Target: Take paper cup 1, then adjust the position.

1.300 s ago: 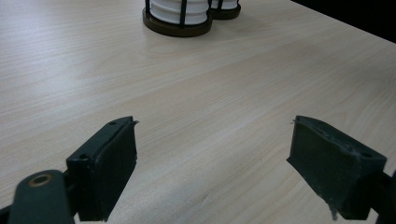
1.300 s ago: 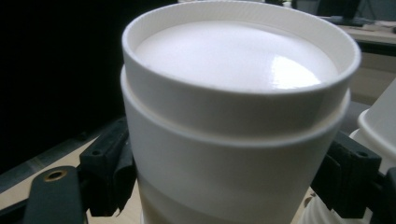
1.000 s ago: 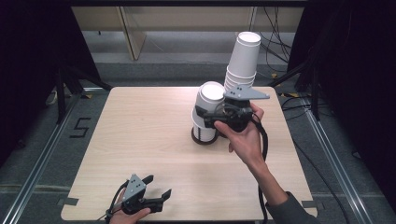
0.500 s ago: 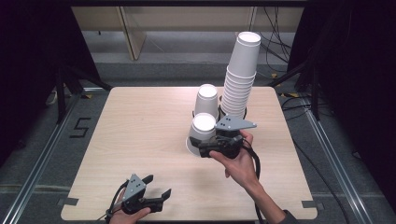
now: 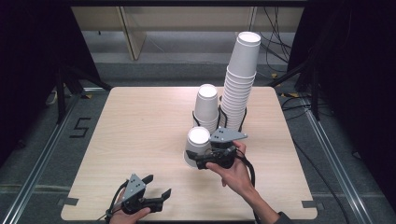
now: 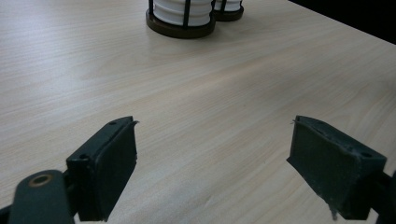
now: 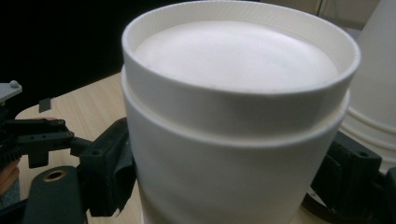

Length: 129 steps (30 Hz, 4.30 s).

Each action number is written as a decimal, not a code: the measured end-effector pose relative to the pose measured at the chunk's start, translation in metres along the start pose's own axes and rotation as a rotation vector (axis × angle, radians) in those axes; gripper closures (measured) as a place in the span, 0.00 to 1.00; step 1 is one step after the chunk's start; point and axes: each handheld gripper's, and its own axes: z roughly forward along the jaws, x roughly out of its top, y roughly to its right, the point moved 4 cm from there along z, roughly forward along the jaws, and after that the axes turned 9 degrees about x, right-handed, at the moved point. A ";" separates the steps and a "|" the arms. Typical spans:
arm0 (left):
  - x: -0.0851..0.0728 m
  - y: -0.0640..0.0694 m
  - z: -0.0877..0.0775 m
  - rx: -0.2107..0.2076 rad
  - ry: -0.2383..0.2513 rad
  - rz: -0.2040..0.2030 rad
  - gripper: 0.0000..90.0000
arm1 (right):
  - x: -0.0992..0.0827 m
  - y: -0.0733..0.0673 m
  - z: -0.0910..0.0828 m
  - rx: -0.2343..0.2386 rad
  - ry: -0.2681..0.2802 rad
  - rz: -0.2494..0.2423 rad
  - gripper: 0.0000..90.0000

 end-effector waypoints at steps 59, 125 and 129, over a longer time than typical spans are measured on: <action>0.020 0.029 0.040 -0.083 0.223 0.142 0.01 | -0.027 -0.049 0.047 0.203 -0.027 0.062 0.21; 0.031 0.026 0.022 -0.168 0.254 0.324 0.15 | -0.006 -0.032 0.003 0.352 -0.013 0.164 0.25; 0.030 0.023 0.022 -0.158 0.208 0.369 0.16 | -0.005 -0.031 0.000 0.329 -0.049 0.107 0.19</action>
